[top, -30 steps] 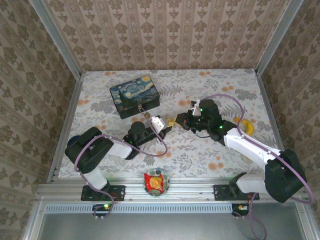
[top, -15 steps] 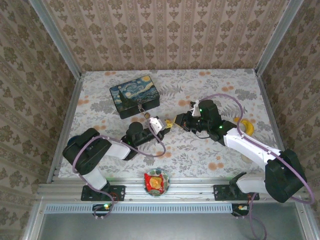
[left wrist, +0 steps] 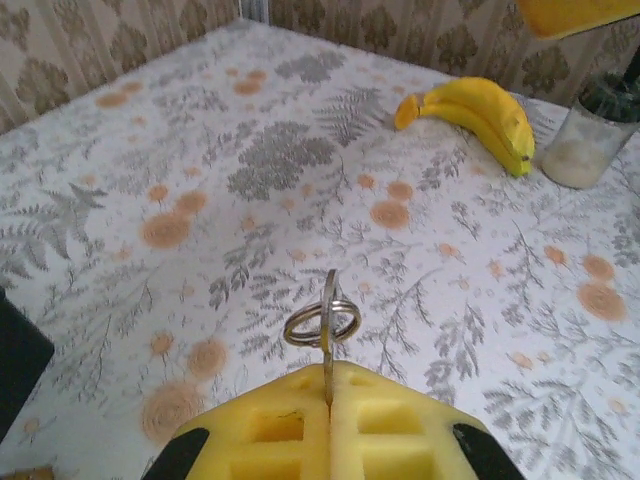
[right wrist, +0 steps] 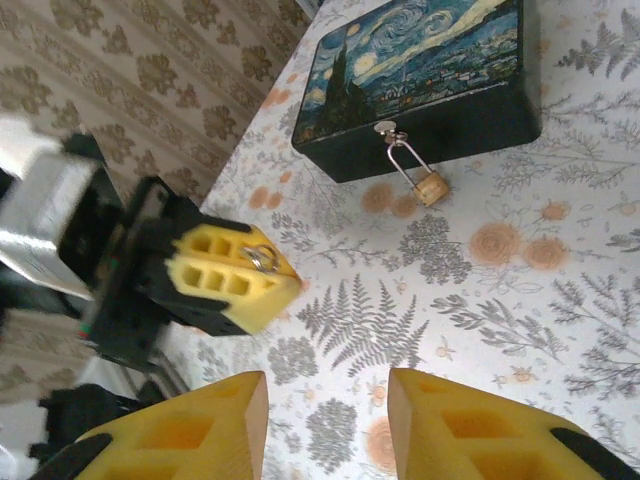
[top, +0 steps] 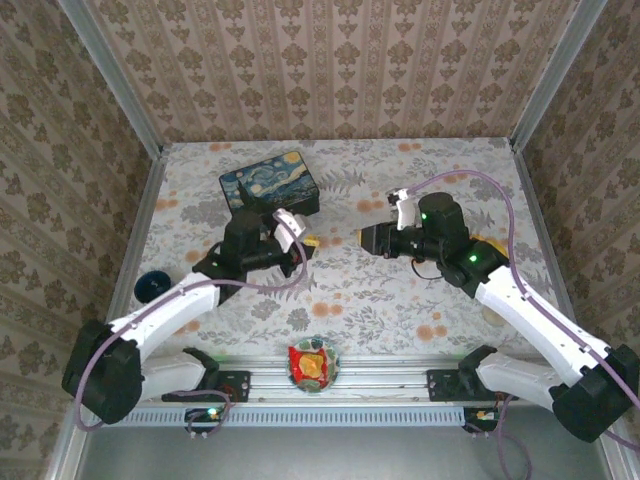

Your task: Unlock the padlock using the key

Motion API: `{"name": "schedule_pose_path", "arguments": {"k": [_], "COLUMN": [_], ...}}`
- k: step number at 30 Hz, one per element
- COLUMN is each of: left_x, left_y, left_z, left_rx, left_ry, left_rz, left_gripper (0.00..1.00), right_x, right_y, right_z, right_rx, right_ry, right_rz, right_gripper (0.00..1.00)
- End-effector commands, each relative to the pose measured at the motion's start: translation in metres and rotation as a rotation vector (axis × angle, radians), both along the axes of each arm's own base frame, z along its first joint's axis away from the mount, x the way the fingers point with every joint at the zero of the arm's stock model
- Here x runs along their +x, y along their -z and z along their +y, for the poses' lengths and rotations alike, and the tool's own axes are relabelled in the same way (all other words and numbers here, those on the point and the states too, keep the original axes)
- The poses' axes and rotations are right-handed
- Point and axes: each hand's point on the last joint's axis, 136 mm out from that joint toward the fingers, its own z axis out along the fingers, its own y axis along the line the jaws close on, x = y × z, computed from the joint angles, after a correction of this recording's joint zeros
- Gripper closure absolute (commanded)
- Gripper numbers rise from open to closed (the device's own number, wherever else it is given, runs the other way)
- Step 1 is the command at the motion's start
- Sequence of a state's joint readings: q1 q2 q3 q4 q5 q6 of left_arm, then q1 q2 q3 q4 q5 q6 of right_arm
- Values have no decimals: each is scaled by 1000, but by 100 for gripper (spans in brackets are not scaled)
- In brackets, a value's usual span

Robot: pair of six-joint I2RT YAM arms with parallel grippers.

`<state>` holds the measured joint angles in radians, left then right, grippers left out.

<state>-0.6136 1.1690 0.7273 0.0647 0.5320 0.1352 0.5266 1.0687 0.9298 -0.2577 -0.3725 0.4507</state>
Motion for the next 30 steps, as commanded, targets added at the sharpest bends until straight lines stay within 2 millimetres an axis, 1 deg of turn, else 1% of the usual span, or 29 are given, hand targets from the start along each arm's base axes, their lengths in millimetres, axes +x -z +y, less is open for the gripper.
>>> {"name": "schedule_pose_path", "arguments": {"k": [1,5,10,14,18,22,28,30], "left_x": [-44,-60,-77,-90,-99,-101,-99,-99], "left_y": [34,19,6,-4,-10,-9,-5,-3], "left_z": [25,30,39,47,47,46,44,42], "left_rx": [217,257,316,335,319,319,324,325], "left_ry": [67,81,87,103,132,143,151,158], "left_rz": [261,338,340,338,345,353,361,362], "left_gripper": [100,100,100,100,100,100,100,100], "right_x": [-5,-4,-4,-12,-18,-29,-33,-38], "right_y": [2,8,11,12,14,8,7,4], "right_z": [8,30,60,87,105,117,117,118], "right_rx": [-118,-152,-134,-97,-81,-27,-23,-1], "right_ry": [-80,-144,-239,-342,-415,-491,-504,-524], "right_rz": [-112,-174,-232,-275,-297,-309,-310,-311], "right_gripper": [59,58,58,58,56,54,54,55]}}
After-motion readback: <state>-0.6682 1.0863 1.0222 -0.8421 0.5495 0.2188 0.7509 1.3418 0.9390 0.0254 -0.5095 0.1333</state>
